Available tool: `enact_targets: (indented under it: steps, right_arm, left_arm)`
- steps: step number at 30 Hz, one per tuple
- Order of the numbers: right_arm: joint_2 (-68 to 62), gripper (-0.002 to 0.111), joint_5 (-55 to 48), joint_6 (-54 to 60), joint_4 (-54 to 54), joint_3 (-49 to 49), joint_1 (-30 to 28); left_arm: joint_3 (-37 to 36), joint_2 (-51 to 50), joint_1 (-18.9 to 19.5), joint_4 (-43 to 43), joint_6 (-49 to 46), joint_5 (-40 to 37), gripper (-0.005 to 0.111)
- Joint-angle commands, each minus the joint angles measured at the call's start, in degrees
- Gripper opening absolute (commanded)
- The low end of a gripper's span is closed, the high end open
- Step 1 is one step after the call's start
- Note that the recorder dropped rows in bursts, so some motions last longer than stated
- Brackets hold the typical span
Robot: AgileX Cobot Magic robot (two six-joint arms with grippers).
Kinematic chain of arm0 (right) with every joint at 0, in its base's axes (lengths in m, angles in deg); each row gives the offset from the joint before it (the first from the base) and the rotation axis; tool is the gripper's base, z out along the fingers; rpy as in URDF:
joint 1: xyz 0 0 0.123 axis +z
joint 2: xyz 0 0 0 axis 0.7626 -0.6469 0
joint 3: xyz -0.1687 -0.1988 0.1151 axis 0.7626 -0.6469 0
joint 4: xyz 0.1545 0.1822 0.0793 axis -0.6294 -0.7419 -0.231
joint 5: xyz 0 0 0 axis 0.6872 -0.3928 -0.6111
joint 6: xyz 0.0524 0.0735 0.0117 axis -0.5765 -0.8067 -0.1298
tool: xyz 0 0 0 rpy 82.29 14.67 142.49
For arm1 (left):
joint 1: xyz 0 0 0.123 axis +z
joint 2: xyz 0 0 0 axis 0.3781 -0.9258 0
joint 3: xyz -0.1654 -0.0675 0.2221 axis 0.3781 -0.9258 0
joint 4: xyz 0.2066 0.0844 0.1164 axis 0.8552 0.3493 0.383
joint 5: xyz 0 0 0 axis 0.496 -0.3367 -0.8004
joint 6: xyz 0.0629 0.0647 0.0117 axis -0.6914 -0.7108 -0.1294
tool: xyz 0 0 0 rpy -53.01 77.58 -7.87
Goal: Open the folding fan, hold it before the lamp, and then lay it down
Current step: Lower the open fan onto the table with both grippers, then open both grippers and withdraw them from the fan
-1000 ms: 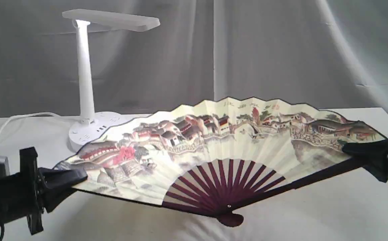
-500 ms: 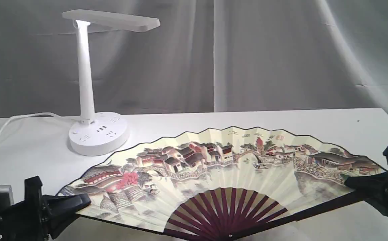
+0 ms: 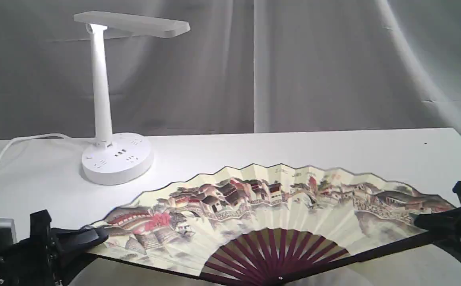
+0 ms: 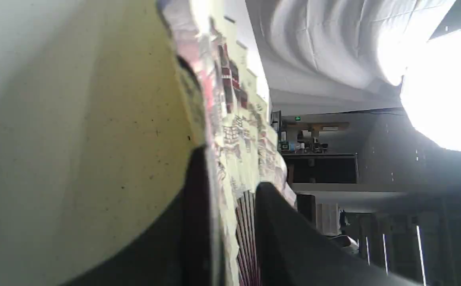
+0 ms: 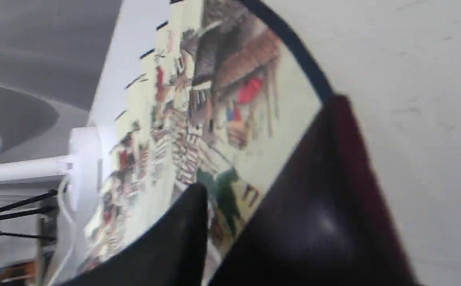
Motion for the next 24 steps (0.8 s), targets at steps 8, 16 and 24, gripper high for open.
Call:
enact_targets:
  steps: [8, 16, 24]
  right_arm:
    - [0.53, 0.070, 4.23, 11.32, 1.17, -0.24, -0.57]
    - [0.66, 0.081, 2.65, 30.56, 1.17, 0.48, -0.57]
    - [4.94, 0.081, 1.24, 45.89, 1.17, 2.45, -0.57]
  left_arm:
    - [-0.02, -3.34, 0.47, -3.51, -11.00, -4.69, 0.069]
    - [-0.02, 5.09, 0.47, -1.97, -21.73, -4.69, 0.072]
    - [-0.02, 10.07, 0.47, -0.83, -27.33, -4.69, 0.072]
